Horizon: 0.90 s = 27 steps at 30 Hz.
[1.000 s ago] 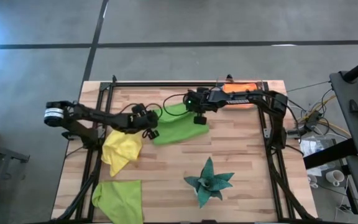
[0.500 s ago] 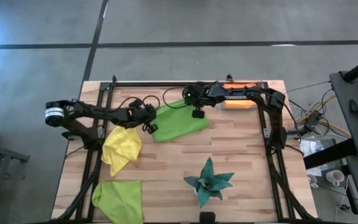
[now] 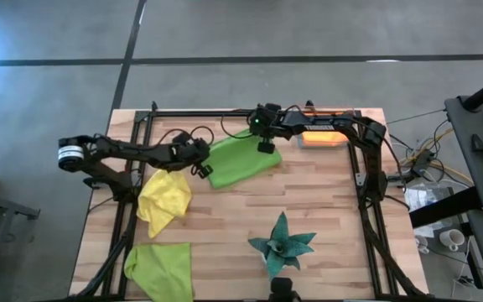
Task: Fold microfiber towels
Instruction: Fold the green microfiber cloth
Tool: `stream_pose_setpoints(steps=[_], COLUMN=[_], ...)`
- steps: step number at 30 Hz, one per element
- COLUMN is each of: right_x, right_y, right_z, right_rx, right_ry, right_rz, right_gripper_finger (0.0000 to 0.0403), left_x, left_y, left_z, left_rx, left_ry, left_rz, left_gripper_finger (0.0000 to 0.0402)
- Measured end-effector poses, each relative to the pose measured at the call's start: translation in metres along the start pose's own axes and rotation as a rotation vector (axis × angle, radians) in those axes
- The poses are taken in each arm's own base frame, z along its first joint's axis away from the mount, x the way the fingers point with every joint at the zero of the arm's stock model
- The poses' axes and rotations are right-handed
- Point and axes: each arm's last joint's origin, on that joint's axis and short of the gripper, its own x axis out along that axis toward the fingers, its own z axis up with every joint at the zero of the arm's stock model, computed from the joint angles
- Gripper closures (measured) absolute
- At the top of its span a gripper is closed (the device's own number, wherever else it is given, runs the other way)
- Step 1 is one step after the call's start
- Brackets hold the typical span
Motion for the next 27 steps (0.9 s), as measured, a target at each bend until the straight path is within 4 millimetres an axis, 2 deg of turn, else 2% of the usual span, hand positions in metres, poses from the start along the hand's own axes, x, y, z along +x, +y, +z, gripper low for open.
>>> stream_pose_setpoints(steps=[6, 9, 19, 23, 27], right_x=[-0.002, 0.004, 0.03, 0.032, 0.027], right_y=[-0.004, -0.006, 0.003, 0.002, -0.001], right_z=[0.003, 0.005, 0.001, 0.003, 0.004], right_rx=[0.005, 0.016, -0.018, 0.001, 0.002], right_ry=[-0.034, -0.066, -0.035, -0.054, -0.063], right_rz=[-0.018, -0.038, -0.027, -0.042, -0.051], right_gripper_finger=[0.0394, 0.0394, 0.0392, 0.0369, 0.0319], left_x=[-0.003, 0.003, 0.022, 0.021, 0.012], left_y=[0.007, 0.012, 0.006, 0.008, 0.012], left_z=[0.003, 0.001, -0.004, -0.002, 0.003], left_rx=[-0.012, -0.031, 0.002, 0.008, -0.003], left_ry=[-0.008, 0.012, 0.066, 0.053, 0.01], left_rz=[0.038, 0.065, 0.074, 0.121, 0.139], left_gripper_finger=[0.0401, 0.0401, 0.0401, 0.0397, 0.0363])
